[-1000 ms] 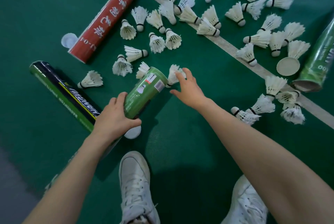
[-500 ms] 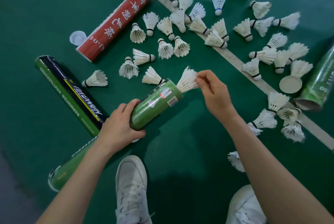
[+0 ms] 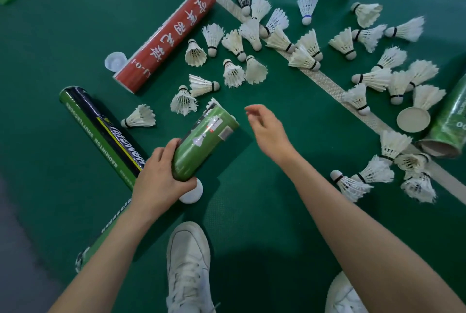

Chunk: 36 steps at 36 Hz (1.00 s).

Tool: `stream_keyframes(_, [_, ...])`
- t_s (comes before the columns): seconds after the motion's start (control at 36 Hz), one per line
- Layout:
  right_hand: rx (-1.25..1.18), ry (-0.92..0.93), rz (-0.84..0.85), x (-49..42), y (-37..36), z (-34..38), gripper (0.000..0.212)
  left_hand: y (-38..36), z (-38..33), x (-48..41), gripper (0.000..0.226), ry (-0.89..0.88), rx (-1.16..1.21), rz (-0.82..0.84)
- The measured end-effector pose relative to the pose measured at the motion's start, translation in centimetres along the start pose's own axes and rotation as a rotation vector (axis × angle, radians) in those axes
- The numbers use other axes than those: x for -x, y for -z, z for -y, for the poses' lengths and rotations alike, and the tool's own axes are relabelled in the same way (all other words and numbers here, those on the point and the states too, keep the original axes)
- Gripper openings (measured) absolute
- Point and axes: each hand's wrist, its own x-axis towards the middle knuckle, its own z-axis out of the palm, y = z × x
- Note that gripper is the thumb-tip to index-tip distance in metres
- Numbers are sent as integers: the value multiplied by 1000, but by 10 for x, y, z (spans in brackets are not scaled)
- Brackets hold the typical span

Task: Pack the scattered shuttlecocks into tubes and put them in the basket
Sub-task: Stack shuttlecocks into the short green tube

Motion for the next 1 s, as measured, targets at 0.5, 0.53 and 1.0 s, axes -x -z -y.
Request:
stream_keyframes(0.5, [1258, 300, 448, -69, -57, 28, 67, 12, 41, 0, 89, 170, 96, -7])
stream_keyframes(0.53, [1244, 305, 412, -67, -56, 26, 61, 13, 41, 0, 89, 171, 97, 1])
stream_keyframes(1.0, [-195, 76, -223, 1, 30, 36, 9, 11, -2, 8, 84, -2, 63, 57])
